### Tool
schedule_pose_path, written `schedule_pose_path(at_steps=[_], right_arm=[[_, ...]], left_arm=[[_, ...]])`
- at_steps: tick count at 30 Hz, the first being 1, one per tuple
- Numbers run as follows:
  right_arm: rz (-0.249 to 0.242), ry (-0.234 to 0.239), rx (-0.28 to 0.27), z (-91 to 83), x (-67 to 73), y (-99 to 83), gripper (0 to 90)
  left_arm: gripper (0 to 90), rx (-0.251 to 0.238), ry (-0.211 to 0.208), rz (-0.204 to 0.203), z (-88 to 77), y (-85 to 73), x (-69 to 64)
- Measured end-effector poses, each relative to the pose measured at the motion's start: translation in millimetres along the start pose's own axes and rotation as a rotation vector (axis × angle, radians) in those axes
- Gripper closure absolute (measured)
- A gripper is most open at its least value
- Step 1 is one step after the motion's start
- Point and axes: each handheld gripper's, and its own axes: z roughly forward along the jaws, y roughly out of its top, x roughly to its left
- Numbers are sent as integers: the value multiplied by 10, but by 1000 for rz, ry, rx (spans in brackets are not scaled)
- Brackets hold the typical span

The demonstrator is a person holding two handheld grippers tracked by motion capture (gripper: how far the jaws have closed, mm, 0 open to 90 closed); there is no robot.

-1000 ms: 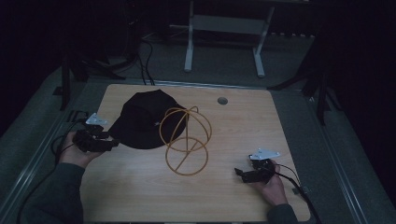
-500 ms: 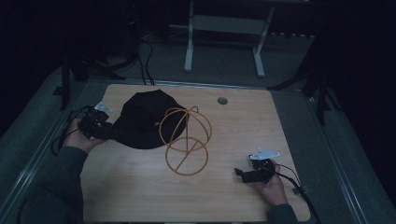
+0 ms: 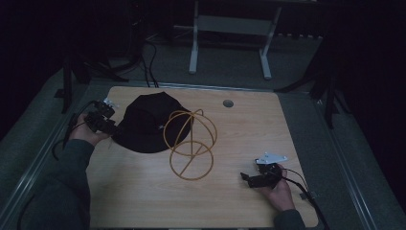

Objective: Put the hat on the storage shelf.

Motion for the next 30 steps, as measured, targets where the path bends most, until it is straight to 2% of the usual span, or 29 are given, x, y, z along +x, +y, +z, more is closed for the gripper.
schedule_pose_path(at_steps=[6,9,15,22,24,25,27,28,29,30], right_arm=[[0,0,0,0,0,0,119],[0,0,0,0,0,0,120],[0,0,0,0,0,0,120],[1,-2,0,-3,1,-3,122],[1,-3,0,-4,1,-4,122],[2,-3,0,-5,1,-4,122],[2,-4,0,-6,2,-5,122],[4,-4,0,-7,3,-6,122],[5,-5,0,-8,4,-7,123],[5,-5,0,-9,5,-8,123]], left_arm=[[511,30,-3,-21,149,72,100],[516,52,-4,-16,210,121,129],[517,52,-8,-43,336,200,154],[517,58,-4,-32,433,326,143],[541,71,-17,-26,466,342,135],[585,75,-25,-21,475,346,125],[683,81,-15,-5,478,349,103],[683,94,-27,12,463,352,81],[746,108,-30,24,449,356,64],[785,144,-26,62,410,359,14]])
